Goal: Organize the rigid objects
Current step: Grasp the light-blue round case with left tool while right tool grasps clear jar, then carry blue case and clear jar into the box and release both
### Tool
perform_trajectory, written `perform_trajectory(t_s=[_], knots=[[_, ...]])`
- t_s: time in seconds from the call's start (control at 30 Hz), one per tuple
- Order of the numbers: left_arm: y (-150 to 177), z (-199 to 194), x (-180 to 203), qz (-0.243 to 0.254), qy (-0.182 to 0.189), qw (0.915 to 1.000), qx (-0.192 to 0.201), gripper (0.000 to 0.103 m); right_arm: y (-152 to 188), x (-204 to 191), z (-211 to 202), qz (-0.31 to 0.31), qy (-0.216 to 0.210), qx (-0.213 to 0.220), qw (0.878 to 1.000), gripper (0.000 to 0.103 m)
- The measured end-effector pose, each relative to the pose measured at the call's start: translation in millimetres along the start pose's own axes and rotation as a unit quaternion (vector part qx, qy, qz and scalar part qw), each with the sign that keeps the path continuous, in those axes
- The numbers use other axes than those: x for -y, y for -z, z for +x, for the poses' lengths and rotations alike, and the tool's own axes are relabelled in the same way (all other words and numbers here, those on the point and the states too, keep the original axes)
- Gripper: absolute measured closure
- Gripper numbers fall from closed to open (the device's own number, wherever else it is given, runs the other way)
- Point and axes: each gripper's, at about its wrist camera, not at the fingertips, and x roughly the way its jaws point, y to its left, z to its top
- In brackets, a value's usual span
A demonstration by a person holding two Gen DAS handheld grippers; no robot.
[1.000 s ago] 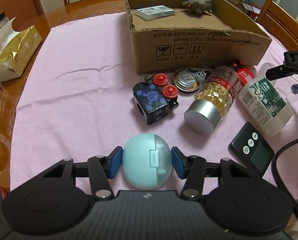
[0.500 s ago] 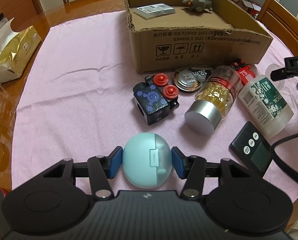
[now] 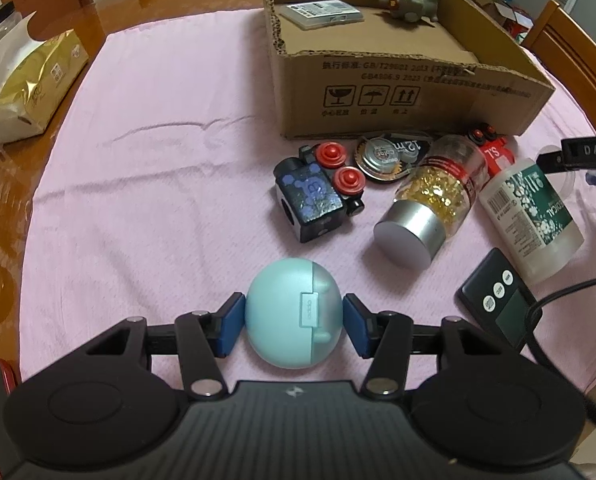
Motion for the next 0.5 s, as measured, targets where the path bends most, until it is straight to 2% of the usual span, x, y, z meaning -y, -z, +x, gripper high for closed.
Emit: perform_trajectory(t_s=[0.17,0.5], knots=[[-4,2,-1,-0.009,0.007,0.9999,-0.009,0.051,0,-2,-1,-0.020,-0.002,0.000,1.000,0.007],[-8,1,1,0.026,0.010,0.9995,-0.011,0.051,4,-5,-19,-0.080,-0.026,0.016,0.996,0.007]])
